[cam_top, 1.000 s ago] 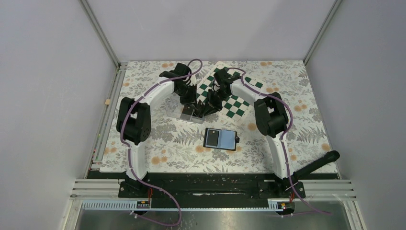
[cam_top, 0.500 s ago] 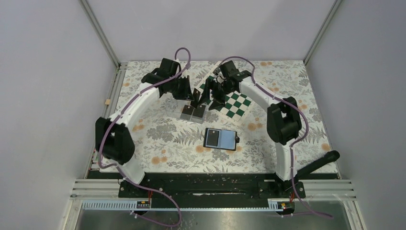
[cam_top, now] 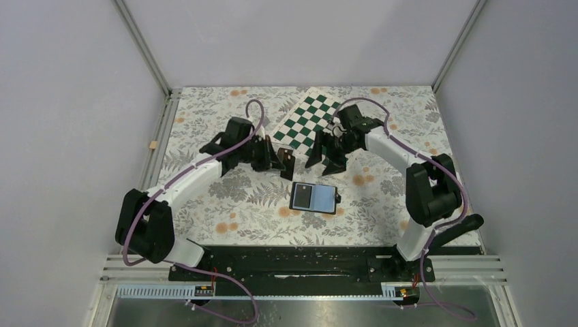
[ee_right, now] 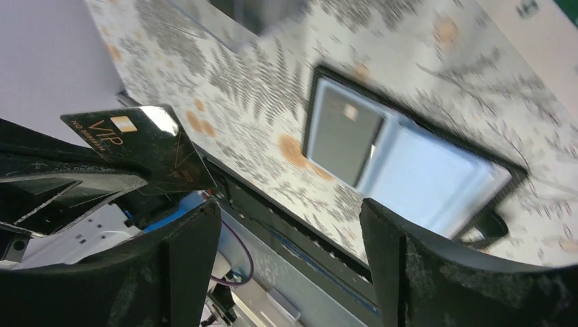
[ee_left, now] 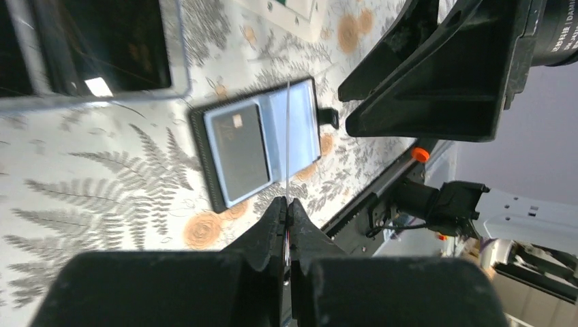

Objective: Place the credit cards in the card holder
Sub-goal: Insert the credit card into the card holder.

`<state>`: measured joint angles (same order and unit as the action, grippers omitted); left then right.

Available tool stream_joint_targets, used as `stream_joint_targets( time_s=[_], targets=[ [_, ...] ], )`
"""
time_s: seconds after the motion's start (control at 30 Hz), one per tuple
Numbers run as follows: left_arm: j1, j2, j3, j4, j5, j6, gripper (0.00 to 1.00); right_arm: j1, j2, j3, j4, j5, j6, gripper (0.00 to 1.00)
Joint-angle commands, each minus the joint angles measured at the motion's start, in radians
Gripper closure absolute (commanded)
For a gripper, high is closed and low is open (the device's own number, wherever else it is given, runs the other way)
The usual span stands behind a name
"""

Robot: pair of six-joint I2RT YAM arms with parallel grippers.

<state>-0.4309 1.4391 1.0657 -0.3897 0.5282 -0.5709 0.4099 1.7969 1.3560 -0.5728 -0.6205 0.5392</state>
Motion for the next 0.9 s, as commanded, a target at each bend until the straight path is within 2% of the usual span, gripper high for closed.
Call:
stream_joint_targets(
  time_s=[0.0, 0.17, 0.47, 0.87],
  targets=[
    [-0.074, -0.049, -0.116, 0.248, 0.051, -0.147, 1.0, -0.026, -0.101, -0.114, -0.049, 0.044, -0.079, 0.19],
    [-0.138, 0.015, -0.214, 0.434, 0.08, -0.247, 1.0, -0.049, -0.13, -0.242, -0.055, 0.069, -0.094, 0.27],
    [-0.187, 0.227, -0.179, 0.565, 0.1, -0.274, 1.0, -0.056, -0.099, -0.313, -0.044, 0.12, -0.095, 0.36],
    [-0.187, 0.343, -0.132, 0.534, 0.048, -0.206, 1.0, -0.058, -0.046, -0.322, -0.042, 0.15, -0.091, 0.4]
  ],
)
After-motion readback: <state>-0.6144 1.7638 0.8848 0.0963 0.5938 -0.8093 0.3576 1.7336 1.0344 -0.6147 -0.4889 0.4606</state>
